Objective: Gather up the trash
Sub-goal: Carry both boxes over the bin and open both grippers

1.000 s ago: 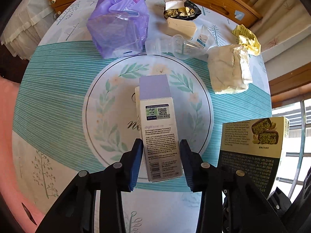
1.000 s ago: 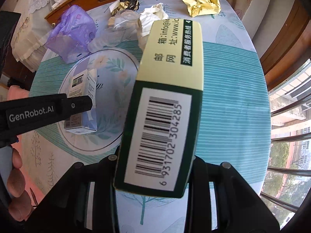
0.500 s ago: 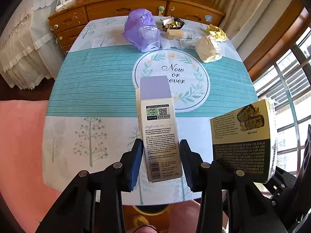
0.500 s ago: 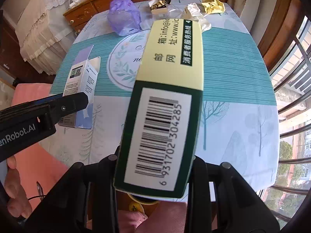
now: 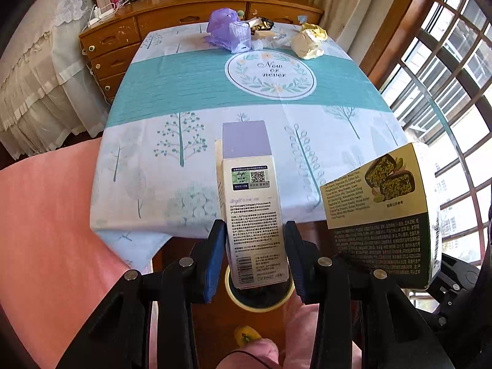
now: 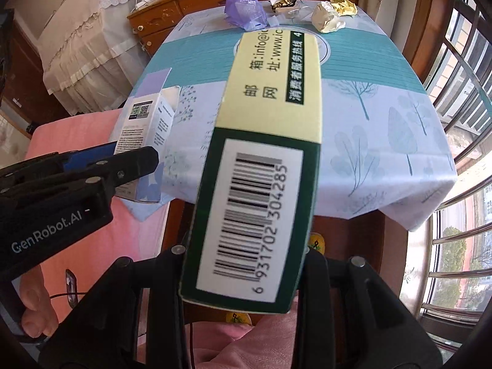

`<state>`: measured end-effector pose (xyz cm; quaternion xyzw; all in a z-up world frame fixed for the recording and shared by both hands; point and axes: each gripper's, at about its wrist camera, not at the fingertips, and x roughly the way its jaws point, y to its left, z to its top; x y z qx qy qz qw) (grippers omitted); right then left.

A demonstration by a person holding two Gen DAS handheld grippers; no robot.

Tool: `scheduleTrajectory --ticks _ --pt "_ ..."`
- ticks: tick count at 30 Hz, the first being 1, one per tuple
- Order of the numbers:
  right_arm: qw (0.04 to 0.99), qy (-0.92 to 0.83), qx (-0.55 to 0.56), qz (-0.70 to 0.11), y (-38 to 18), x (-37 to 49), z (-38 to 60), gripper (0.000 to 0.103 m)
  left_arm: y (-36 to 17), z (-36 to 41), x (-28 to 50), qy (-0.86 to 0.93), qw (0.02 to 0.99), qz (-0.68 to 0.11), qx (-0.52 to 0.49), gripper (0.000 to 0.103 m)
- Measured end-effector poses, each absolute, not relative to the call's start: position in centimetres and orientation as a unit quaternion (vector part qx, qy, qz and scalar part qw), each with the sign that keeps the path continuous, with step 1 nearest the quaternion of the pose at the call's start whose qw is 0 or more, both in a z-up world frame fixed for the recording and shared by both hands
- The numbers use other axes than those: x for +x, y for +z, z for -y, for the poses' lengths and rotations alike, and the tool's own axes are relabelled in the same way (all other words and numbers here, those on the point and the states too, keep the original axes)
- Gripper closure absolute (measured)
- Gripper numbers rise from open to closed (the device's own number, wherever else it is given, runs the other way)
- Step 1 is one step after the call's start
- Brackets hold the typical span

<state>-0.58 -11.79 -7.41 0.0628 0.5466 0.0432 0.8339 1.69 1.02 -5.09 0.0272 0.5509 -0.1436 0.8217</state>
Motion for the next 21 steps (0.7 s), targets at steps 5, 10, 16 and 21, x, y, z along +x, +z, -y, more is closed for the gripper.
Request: scheduleTrajectory --ticks 5,10,16,21 --pt "0.815 0.035 0.070 -0.574 -8.8 -5.1 11.1 0.075 -7.5 -1.4 -1.8 -0.154 0.801 -0.578 0.033 0.064" --pt "0.790 0.025 0.080 -0.608 -11.9 -8.2 11.2 0.075 -11.3 -0.4 -3.4 -0.162 0.779 -0.604 0.031 0.064" --pt "0.753 0.007 0.105 -0.650 -20.3 -8.5 12.7 0.075 -20.1 0.7 -5.3 -0.161 0.742 -0.650 0.026 0.064" --pt "0.732 -0.008 0.120 -0.671 -29.2 -8.8 14.1 0.074 -29.2 1.3 -5.7 -0.158 0.715 -0.681 0.018 0.064"
